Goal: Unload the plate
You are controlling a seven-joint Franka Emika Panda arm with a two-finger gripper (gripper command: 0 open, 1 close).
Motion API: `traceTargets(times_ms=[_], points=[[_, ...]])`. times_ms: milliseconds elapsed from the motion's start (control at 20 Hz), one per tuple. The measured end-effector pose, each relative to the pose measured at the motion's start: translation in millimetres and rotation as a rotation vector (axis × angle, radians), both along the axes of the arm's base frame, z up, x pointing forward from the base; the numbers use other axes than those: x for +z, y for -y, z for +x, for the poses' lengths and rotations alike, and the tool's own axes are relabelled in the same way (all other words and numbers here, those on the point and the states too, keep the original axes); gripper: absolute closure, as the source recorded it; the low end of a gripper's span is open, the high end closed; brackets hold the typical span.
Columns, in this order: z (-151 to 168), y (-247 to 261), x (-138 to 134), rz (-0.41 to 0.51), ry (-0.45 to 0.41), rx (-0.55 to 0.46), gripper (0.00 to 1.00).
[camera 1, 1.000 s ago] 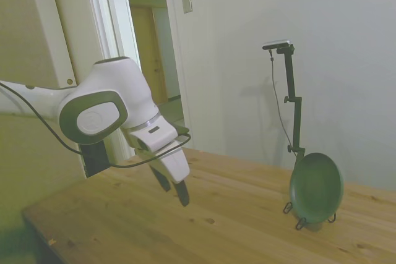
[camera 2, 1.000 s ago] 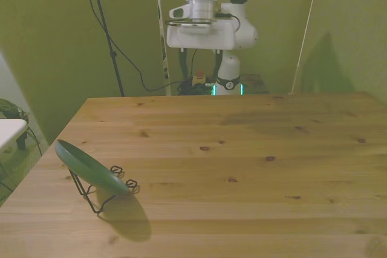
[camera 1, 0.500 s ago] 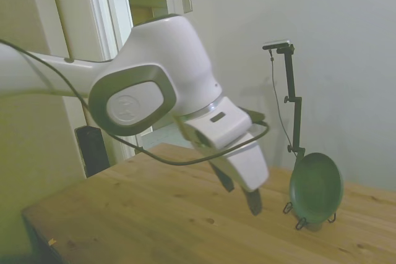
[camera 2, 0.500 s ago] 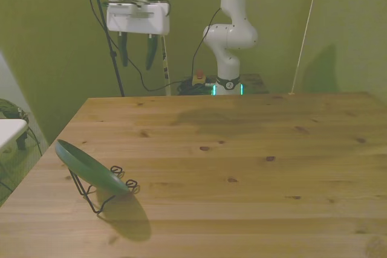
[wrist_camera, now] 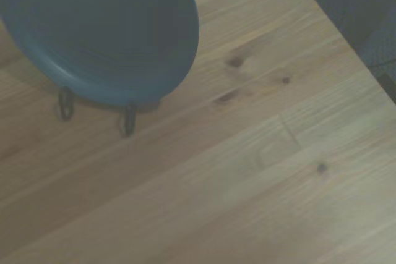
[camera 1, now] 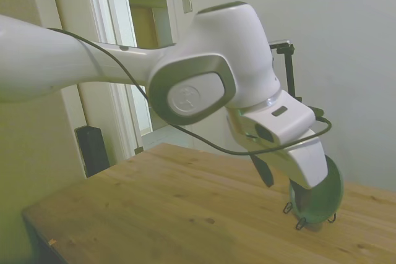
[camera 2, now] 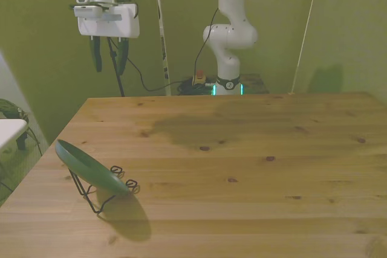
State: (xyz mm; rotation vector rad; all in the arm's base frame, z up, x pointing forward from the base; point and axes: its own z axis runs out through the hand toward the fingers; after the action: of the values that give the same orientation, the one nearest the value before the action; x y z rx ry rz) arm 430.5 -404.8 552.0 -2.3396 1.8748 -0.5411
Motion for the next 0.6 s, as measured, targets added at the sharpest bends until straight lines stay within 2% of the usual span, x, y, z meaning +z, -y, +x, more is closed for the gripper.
traceTargets(times_ms=[300,600], points=[[44.3,60.7,-11.2,-0.048,0.031,-0.079,0.0],[85.0,79.8,-13.5,-0.13,0.047,-0.016,0.0]])
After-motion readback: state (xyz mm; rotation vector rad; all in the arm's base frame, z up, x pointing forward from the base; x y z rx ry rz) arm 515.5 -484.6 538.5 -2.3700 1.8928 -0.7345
